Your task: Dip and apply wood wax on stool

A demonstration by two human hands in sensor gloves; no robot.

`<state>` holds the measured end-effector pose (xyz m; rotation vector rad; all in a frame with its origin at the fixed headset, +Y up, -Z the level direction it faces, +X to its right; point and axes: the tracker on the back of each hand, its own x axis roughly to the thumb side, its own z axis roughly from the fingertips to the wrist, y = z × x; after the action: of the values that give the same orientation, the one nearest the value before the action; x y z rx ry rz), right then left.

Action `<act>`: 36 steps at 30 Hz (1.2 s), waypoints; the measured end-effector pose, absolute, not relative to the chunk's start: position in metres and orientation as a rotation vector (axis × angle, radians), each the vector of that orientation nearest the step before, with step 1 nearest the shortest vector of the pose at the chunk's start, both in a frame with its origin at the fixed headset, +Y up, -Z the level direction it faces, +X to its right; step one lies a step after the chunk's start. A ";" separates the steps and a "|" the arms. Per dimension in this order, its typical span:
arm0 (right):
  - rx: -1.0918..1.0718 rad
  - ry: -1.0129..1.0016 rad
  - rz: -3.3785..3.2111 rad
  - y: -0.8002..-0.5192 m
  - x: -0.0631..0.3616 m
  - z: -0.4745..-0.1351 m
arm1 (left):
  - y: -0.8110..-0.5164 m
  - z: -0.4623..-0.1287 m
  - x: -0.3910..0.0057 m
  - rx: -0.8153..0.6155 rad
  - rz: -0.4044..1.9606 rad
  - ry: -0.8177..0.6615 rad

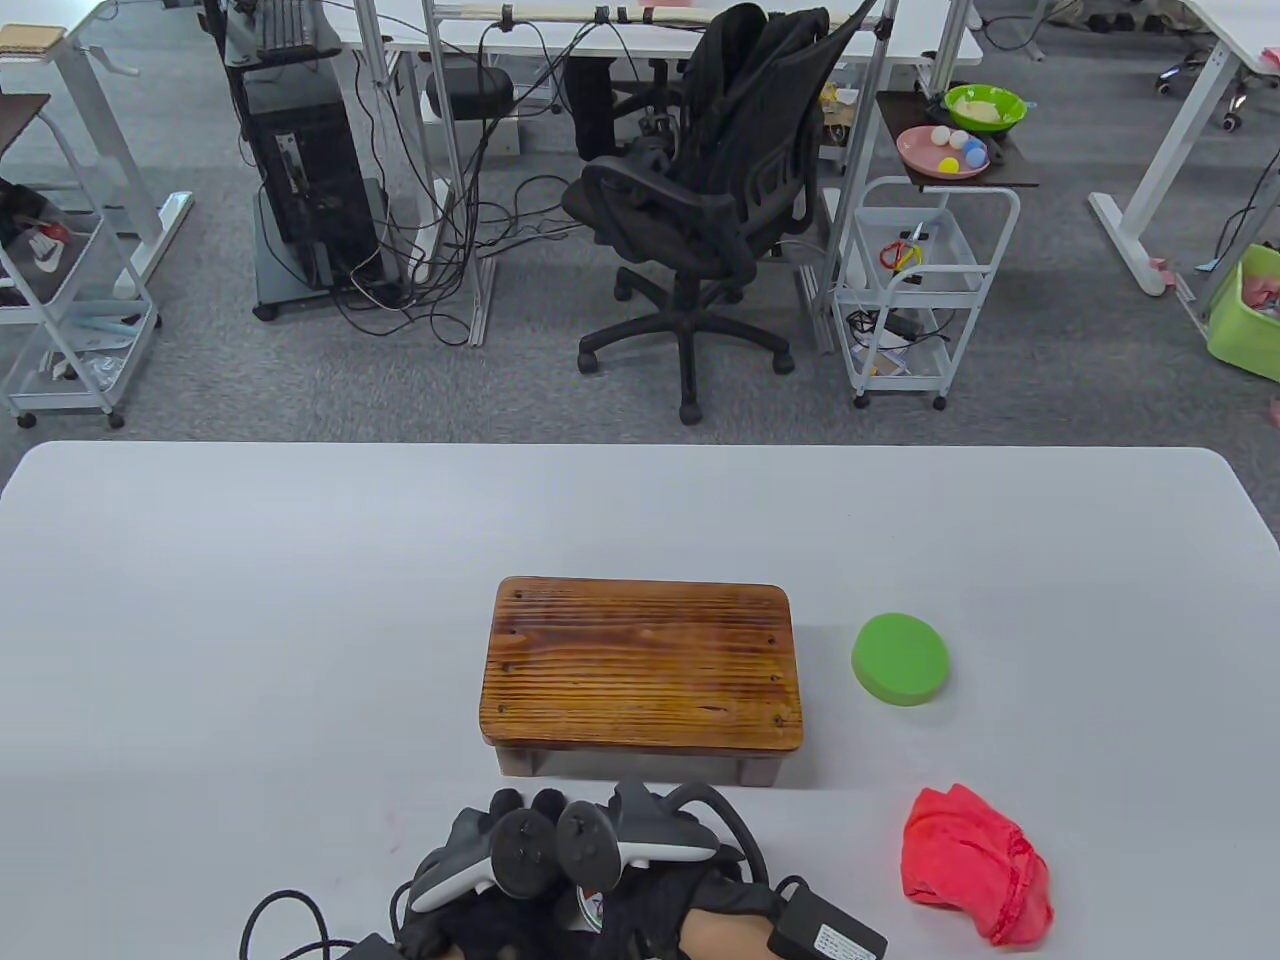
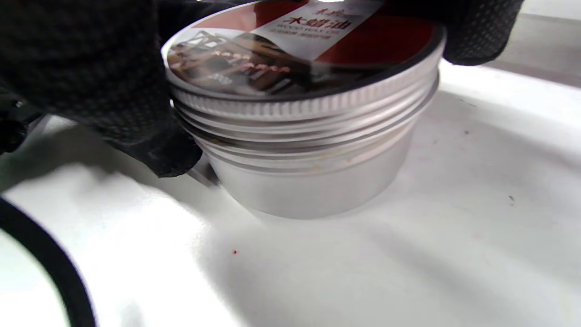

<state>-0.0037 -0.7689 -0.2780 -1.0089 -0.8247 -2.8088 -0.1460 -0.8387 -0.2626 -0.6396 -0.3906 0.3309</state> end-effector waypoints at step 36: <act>-1.218 -0.528 -2.904 -0.774 0.019 -0.269 | -0.838 -0.267 -0.149 -0.651 0.372 -0.401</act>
<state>0.0188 -0.7738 -0.2689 -1.2182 -0.5283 -2.9042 -0.1489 -0.8384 -0.2668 -0.6508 -0.4005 0.3722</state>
